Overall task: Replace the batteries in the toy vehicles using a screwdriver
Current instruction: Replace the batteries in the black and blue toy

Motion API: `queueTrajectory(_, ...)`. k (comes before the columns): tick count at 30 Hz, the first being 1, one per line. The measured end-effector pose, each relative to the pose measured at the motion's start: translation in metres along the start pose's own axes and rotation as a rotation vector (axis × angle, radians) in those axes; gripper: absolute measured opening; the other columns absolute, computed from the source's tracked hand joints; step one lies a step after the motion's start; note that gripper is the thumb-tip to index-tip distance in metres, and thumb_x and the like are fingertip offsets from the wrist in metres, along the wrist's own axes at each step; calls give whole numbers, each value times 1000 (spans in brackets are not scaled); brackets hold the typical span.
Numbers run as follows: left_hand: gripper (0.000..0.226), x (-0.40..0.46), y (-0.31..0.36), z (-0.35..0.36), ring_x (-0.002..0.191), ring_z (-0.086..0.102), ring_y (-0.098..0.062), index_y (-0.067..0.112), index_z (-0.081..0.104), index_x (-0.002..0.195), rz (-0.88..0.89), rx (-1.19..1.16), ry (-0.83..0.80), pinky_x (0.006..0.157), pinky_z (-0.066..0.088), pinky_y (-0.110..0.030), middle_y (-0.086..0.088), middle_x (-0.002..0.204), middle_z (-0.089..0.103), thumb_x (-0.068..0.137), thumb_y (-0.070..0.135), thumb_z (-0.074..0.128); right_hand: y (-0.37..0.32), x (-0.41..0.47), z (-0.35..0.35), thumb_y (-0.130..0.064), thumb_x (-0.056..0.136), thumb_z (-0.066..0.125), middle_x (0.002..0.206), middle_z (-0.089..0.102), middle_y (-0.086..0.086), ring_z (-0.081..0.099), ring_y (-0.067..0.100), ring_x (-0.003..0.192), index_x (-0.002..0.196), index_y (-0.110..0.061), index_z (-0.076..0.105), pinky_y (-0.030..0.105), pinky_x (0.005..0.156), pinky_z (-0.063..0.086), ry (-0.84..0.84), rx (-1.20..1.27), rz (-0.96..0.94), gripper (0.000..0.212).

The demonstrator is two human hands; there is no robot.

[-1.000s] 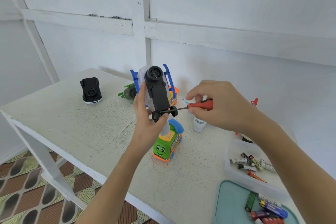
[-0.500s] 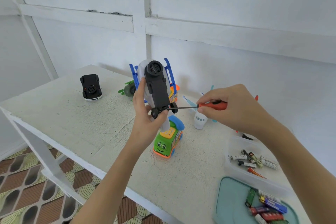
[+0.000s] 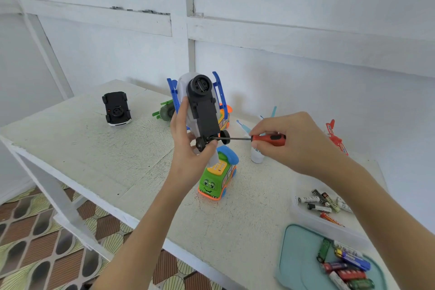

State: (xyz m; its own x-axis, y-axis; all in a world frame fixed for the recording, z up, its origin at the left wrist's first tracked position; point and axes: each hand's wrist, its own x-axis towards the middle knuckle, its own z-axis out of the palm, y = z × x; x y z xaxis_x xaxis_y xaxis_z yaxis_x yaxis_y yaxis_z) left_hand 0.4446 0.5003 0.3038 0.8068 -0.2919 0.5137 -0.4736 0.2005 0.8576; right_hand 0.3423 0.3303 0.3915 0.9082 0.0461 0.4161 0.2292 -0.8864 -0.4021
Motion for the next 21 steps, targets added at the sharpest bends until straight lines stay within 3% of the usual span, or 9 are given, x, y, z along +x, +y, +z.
queueTrajectory(3, 83, 0, -2, 1, 106, 63, -21, 53, 19, 138, -13, -1, 22, 81, 49, -16, 10, 154, 22, 78, 14, 61, -2, -1, 9, -25, 75, 55, 57, 55, -9, 48, 6, 51, 76, -19, 67, 28, 53, 43, 37, -102, -49, 13)
queueTrajectory(7, 83, 0, -5, 0, 108, 62, -18, 53, 18, 139, -24, -3, 37, 83, 48, -14, 10, 155, 22, 79, 14, 60, 0, -3, 23, -20, 76, 52, 56, 53, -2, 48, 23, 49, 73, -13, 61, 38, 46, 48, 95, -224, -162, 12)
queueTrajectory(14, 84, 6, -9, -3, 111, 60, -19, 55, 18, 139, -18, -12, 41, 84, 48, -17, 18, 152, 21, 79, 13, 60, 2, -9, 28, -22, 85, 45, 58, 51, 1, 47, 26, 42, 76, -11, 65, 28, 34, 40, 195, -322, -273, 25)
queueTrajectory(21, 86, 11, -13, -4, 116, 57, -24, 58, 19, 139, 0, -15, 42, 88, 47, -20, 17, 155, 19, 79, 16, 64, 4, -13, 27, -22, 87, 46, 61, 53, 1, 47, 27, 43, 80, -13, 67, 25, 34, 37, 231, -394, -297, 24)
